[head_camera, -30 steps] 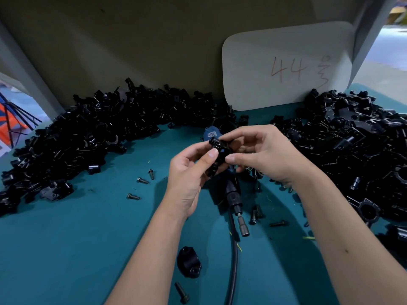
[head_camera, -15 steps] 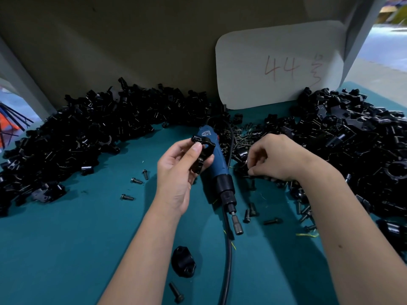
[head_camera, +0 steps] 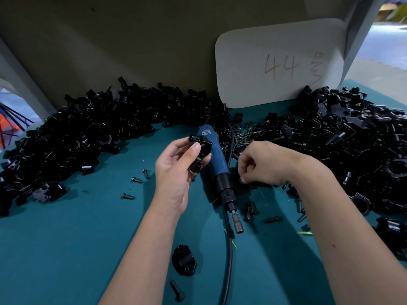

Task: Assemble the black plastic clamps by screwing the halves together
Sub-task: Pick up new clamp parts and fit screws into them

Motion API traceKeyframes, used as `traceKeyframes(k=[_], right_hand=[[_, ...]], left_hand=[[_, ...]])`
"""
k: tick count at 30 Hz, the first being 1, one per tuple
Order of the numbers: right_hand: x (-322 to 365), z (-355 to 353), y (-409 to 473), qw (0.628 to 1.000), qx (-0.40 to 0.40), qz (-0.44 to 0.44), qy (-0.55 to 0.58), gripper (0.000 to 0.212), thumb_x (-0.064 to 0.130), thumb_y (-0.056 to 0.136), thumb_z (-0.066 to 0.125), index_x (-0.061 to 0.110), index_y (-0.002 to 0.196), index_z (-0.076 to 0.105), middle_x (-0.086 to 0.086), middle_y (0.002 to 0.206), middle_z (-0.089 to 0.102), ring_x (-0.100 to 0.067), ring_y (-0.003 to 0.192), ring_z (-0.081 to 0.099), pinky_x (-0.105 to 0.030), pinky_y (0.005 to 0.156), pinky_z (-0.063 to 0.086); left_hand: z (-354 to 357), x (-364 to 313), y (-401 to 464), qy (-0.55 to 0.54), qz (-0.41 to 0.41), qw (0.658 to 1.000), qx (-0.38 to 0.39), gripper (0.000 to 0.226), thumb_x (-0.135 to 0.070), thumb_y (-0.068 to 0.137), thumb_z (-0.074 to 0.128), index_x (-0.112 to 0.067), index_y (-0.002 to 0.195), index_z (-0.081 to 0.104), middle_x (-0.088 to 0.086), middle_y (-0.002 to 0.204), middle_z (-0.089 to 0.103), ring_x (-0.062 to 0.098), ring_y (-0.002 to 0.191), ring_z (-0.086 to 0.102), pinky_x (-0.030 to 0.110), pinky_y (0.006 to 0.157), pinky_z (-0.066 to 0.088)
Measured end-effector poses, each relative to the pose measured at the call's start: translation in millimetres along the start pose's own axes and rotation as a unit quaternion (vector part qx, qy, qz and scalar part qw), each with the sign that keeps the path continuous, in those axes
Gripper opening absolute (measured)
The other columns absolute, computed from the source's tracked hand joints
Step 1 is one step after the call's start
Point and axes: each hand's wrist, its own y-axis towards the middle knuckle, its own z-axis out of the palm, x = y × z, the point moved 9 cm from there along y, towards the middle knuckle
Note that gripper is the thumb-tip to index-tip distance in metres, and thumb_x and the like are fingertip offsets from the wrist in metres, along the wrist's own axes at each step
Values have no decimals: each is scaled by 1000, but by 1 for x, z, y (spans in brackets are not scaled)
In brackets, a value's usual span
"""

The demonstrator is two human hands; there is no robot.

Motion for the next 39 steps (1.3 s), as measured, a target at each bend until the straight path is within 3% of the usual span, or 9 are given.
traceKeyframes(k=[5, 9, 13, 21, 28, 31, 35, 37, 39], right_hand=[[2, -26, -3, 986, -106, -38, 125, 14, 19, 96, 73, 23, 85, 67, 3, 63, 69, -7, 47, 61, -18, 46, 47], [19, -46, -10, 943, -217, -96, 235, 13, 16, 98, 71, 22, 86, 71, -3, 69, 71, -15, 53, 66, -23, 54, 55], [38, -46, -11, 900, -228, -149, 339, 7, 13, 94, 75, 14, 87, 76, -2, 67, 71, -9, 54, 63, -24, 54, 55], [40, -44, -12, 890, -278, -158, 324, 13, 20, 89, 82, 19, 79, 75, 10, 60, 69, -2, 49, 59, -15, 50, 46], [43, -37, -11, 900, -216, -186, 330, 15, 19, 89, 82, 14, 78, 74, 8, 56, 66, -1, 47, 55, -15, 48, 44], [51, -39, -13, 900, -271, -186, 284, 28, 24, 89, 82, 11, 70, 67, 15, 51, 60, 1, 44, 53, -8, 48, 37], [59, -35, -8, 931, -292, -148, 159, 55, 42, 100, 65, 19, 53, 48, 10, 42, 41, -9, 44, 41, -17, 47, 27], [49, -34, -6, 931, -265, -133, 214, 66, 52, 104, 54, 15, 49, 47, 8, 41, 40, -8, 41, 36, -19, 47, 29], [33, -37, -6, 929, -257, -102, 247, 73, 61, 104, 41, 9, 54, 55, -3, 47, 52, -11, 44, 46, -24, 52, 39]], left_hand=[[1, 1, 1, 19, 7, 1000, 14, 13, -1, 92, 68, -11, 100, 72, 12, 98, 75, 28, 86, 73, 29, 79, 61], [4, -2, 0, 54, 38, 997, 40, 15, -2, 91, 73, -15, 97, 76, 17, 105, 70, 32, 96, 68, 29, 78, 60], [9, -1, 0, 78, 51, 994, 65, 17, -3, 92, 72, -4, 108, 71, 17, 105, 71, 27, 97, 69, 33, 79, 60], [13, 0, -1, 73, 50, 992, 92, 20, -8, 88, 75, -7, 108, 73, 15, 104, 72, 26, 97, 70, 37, 84, 60], [14, 1, -1, 86, 51, 989, 106, 20, -1, 89, 74, -4, 108, 71, 4, 97, 74, 22, 94, 71, 35, 84, 61], [14, -2, -1, 104, 64, 986, 114, 17, 3, 90, 72, -7, 104, 72, 1, 95, 75, 20, 91, 72, 32, 82, 60], [15, -4, -1, 119, 65, 984, 111, 21, -4, 82, 76, -13, 101, 73, -4, 90, 75, 13, 83, 72, 26, 79, 59], [15, -1, -1, 116, 56, 986, 102, 22, -5, 82, 79, -12, 102, 73, 1, 95, 75, 20, 89, 71, 36, 87, 60], [13, 2, -1, 85, 34, 992, 84, 19, -5, 84, 79, -11, 101, 72, 10, 102, 74, 28, 97, 70, 43, 92, 60]])
